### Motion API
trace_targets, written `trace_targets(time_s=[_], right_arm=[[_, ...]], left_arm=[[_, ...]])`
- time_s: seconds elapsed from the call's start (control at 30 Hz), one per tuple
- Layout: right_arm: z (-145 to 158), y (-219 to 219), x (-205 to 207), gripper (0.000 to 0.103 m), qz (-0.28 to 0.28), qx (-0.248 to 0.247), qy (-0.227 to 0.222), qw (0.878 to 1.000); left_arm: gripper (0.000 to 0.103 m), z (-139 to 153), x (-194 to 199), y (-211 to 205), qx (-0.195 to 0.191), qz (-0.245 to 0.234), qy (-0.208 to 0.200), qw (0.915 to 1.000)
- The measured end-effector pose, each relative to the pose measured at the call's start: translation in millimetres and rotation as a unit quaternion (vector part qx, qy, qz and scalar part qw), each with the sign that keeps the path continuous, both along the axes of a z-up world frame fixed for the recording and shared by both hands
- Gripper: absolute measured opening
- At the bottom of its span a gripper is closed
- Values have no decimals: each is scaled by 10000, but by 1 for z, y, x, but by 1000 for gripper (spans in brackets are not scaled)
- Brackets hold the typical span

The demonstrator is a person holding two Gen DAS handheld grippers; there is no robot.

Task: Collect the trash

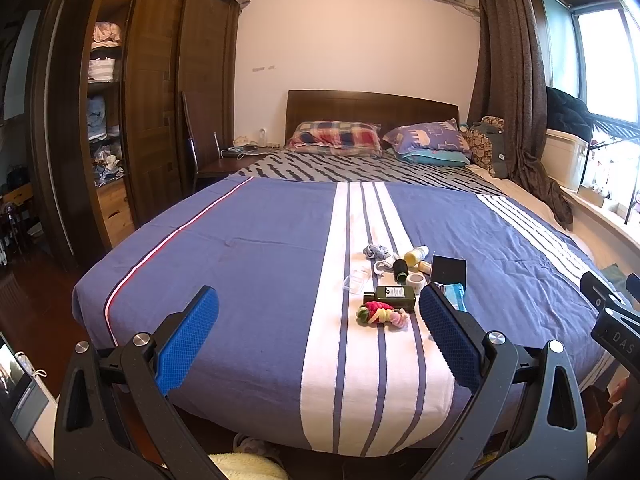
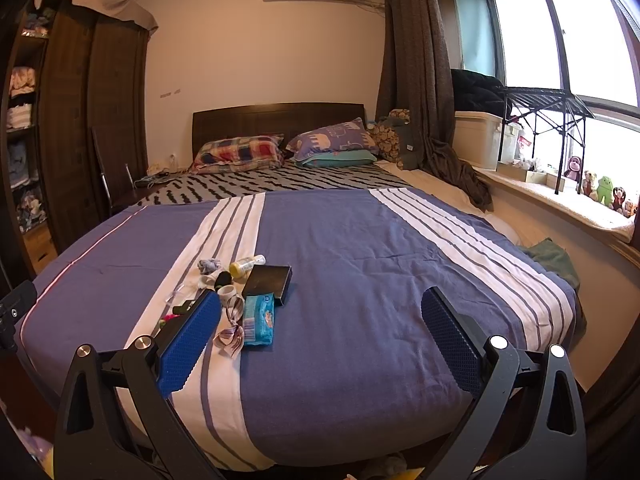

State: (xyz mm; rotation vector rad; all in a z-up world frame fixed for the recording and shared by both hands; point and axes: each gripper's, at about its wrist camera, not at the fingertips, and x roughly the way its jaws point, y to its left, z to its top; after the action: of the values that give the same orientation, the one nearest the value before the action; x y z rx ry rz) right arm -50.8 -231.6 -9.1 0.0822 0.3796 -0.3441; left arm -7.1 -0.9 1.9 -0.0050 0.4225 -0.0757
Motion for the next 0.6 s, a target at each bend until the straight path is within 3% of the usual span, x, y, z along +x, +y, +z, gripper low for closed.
trace_targets(time_s=[0.6], right_arm=[[-3, -5, 2, 100, -12, 75, 3, 10000]], left_arm=[[95, -2, 2, 0, 34, 43, 1, 10000]])
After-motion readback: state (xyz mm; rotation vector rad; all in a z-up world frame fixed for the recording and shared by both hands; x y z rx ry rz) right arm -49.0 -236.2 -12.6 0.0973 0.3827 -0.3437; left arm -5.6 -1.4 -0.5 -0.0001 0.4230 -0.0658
